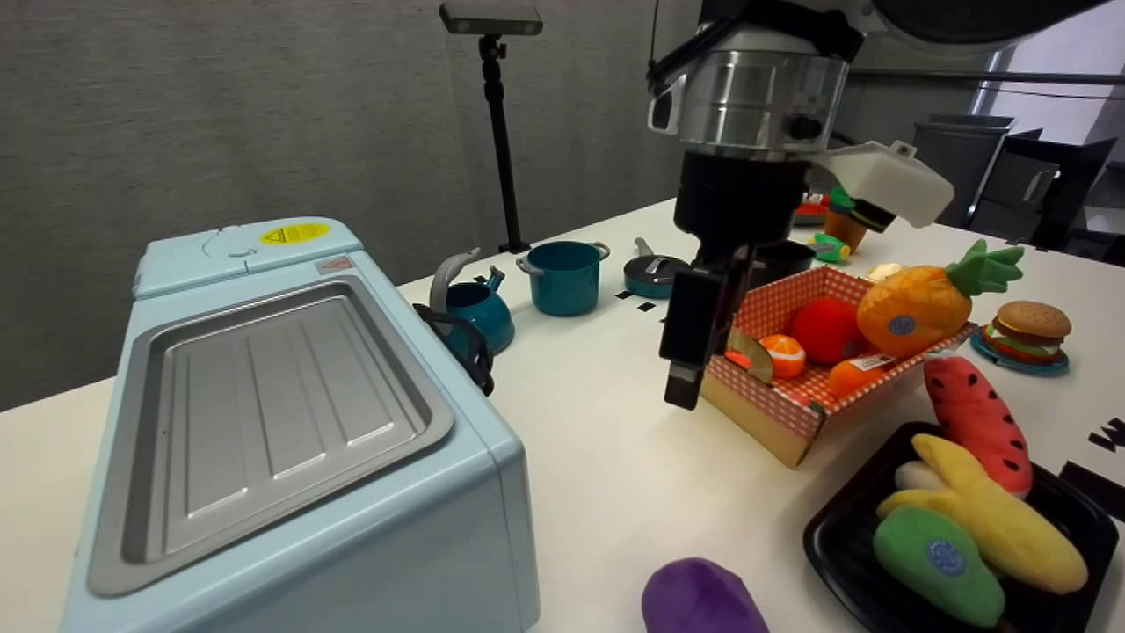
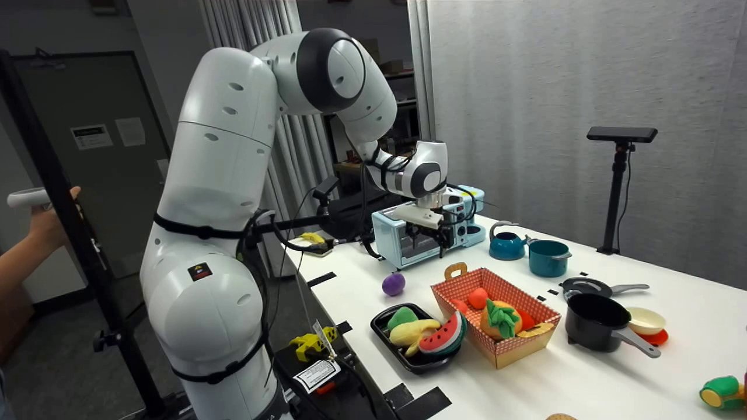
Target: Remove two plush toys from the box
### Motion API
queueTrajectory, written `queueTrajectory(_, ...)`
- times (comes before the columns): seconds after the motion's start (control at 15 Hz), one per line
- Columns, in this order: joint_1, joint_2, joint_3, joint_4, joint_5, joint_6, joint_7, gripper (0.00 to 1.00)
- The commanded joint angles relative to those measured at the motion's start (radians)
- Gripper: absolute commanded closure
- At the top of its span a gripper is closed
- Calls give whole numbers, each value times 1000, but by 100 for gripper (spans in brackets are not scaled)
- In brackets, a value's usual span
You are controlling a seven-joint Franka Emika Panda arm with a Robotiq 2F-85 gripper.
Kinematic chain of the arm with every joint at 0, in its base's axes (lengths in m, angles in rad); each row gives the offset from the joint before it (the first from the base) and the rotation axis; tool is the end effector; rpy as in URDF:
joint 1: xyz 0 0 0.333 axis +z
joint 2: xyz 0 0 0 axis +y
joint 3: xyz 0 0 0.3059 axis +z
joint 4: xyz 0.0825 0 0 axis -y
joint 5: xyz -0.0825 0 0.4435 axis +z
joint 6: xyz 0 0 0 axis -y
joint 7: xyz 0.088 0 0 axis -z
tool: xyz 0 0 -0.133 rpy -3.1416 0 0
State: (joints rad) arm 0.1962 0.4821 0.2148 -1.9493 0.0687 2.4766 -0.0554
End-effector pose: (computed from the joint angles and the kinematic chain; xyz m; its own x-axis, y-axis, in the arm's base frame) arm 0.6065 0.2666 0.1616 0.9261 0.3730 0.0557 0.3772 -0.9154 -0.1407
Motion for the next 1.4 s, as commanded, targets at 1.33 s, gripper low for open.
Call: queueTrajectory(1.33, -93, -96, -206, -181, -97, 175, 70, 0)
